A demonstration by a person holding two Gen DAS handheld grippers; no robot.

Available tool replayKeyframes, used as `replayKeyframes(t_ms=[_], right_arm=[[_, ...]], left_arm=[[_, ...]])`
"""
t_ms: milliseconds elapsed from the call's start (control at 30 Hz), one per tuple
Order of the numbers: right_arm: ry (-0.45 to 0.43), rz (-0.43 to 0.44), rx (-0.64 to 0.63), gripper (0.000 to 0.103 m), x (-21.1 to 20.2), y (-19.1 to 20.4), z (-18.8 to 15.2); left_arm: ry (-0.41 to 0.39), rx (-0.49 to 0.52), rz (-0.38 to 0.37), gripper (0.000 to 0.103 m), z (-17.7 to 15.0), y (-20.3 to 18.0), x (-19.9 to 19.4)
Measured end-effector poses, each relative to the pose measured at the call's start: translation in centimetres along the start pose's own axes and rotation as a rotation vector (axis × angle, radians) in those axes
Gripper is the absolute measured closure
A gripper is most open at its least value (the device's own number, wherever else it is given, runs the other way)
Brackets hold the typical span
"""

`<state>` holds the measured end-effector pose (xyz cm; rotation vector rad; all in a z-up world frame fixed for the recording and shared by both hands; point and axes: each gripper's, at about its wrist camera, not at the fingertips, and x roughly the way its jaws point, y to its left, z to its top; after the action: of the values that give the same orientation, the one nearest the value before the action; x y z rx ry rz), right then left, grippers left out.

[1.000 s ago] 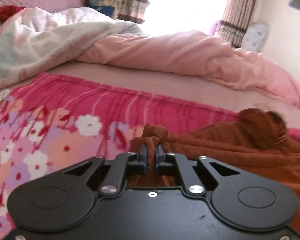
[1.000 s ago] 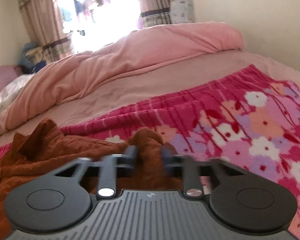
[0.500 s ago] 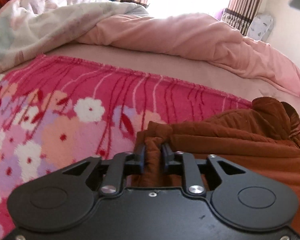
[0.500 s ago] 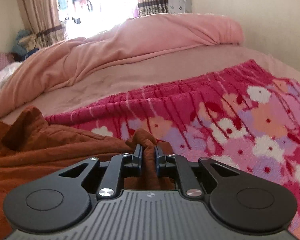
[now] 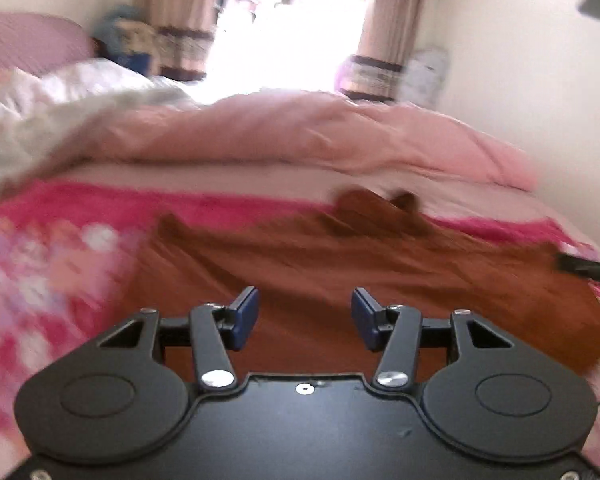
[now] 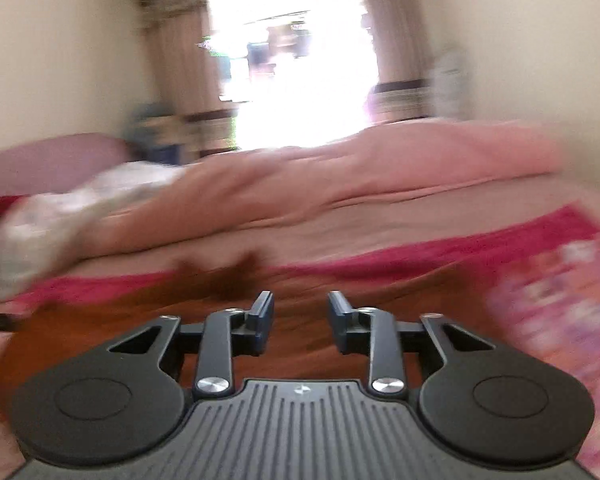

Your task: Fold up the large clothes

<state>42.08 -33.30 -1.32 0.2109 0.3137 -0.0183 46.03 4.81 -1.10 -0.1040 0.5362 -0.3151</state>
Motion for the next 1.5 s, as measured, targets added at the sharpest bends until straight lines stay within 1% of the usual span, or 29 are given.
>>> replayKeyframes(t_ms=[33, 100, 133, 167, 200, 267, 333, 400, 467, 567, 633, 667, 733, 767, 867, 967, 1033, 1100, 1200, 1267, 1367, 1433, 1500], right_arm=[[0.016, 0.046, 0.006, 0.081, -0.1, 1.4, -0.8], [0.056, 0.133, 0.011, 0.083, 0.3, 4.0, -2.6], [0.070, 0.154, -0.010, 0.084, 0.6, 5.0, -3.4], [0.082, 0.148, -0.041, 0.085, 0.9, 5.9, -4.2], [0.088, 0.132, -0.057, 0.085, 0.9, 6.3, -4.6], [0.111, 0.109, -0.049, 0.085, 1.0, 5.6, -5.0], [0.111, 0.069, -0.013, 0.085, 0.4, 3.4, -4.9], [0.094, -0.009, -0.002, 0.085, -0.7, 0.5, -4.3], [0.084, -0.095, 0.026, 0.084, -2.2, -2.3, -4.1], [0.072, -0.201, 0.070, 0.084, -3.9, -6.6, -4.1], [0.068, -0.259, 0.099, 0.084, -4.5, -8.8, -4.3], [0.067, -0.277, 0.121, 0.084, -4.6, -9.4, -4.5], [0.076, -0.282, 0.153, 0.085, -4.6, -10.8, -5.1], [0.079, -0.288, 0.153, 0.088, -4.3, -11.1, -5.4], [0.069, -0.296, 0.145, 0.089, -3.9, -11.3, -6.2], [0.071, -0.308, 0.115, 0.089, -3.7, -10.7, -6.2], [0.080, -0.310, 0.119, 0.088, -4.2, -10.6, -5.8], [0.070, -0.318, 0.122, 0.088, -4.9, -10.4, -5.0], [0.026, -0.346, 0.078, 0.085, -6.2, -9.2, -4.0], [0.009, -0.347, 0.045, 0.084, -6.3, -8.7, -3.3], [0.006, -0.331, 0.036, 0.084, -5.5, -8.2, -2.1], [0.002, -0.328, 0.022, 0.084, -4.6, -8.0, -1.5], [0.013, -0.333, 0.018, 0.084, -3.2, -8.3, -1.2]], left_arm=[[0.009, 0.011, -0.022, 0.051, -0.7, -1.0, 0.2], [0.032, 0.037, -0.019, 0.051, -2.0, -2.5, 1.0], [0.043, 0.048, -0.007, 0.051, -2.4, -2.9, 1.2], [0.048, 0.057, 0.005, 0.051, -2.6, -3.0, 1.2], [0.053, 0.059, 0.022, 0.051, -2.7, -2.5, 1.2], [0.065, 0.025, 0.040, 0.051, -2.6, -0.5, 0.7], [0.064, -0.006, 0.082, 0.051, -2.5, 2.1, 0.0], [0.065, -0.031, 0.139, 0.051, -2.5, 4.7, -0.5], [0.064, -0.068, 0.152, 0.051, -2.6, 6.7, -1.1], [0.056, -0.154, 0.166, 0.051, -2.7, 8.7, -1.0], [0.050, -0.189, 0.158, 0.050, -3.0, 9.3, -1.2], [0.050, -0.191, 0.166, 0.050, -3.1, 9.5, -0.8], [0.060, -0.180, 0.201, 0.050, -3.4, 9.5, 0.0], [0.065, -0.172, 0.218, 0.048, -3.6, 9.3, 0.4], [0.065, -0.205, 0.214, 0.048, -3.8, 10.1, 0.9], [0.077, -0.206, 0.213, 0.048, -3.5, 10.0, 0.5], [0.079, -0.204, 0.222, 0.051, -2.8, 9.7, 0.0], [0.053, -0.192, 0.237, 0.051, -1.7, 9.2, -0.9], [-0.007, -0.175, 0.205, 0.051, 0.0, 8.3, -2.1], [-0.017, -0.158, 0.198, 0.051, 1.0, 7.8, -1.7], [0.001, -0.128, 0.206, 0.051, 2.0, 7.4, -0.3], [0.023, -0.123, 0.202, 0.051, 2.2, 7.4, 1.0], [0.052, -0.115, 0.219, 0.051, 2.1, 7.6, 2.3]])
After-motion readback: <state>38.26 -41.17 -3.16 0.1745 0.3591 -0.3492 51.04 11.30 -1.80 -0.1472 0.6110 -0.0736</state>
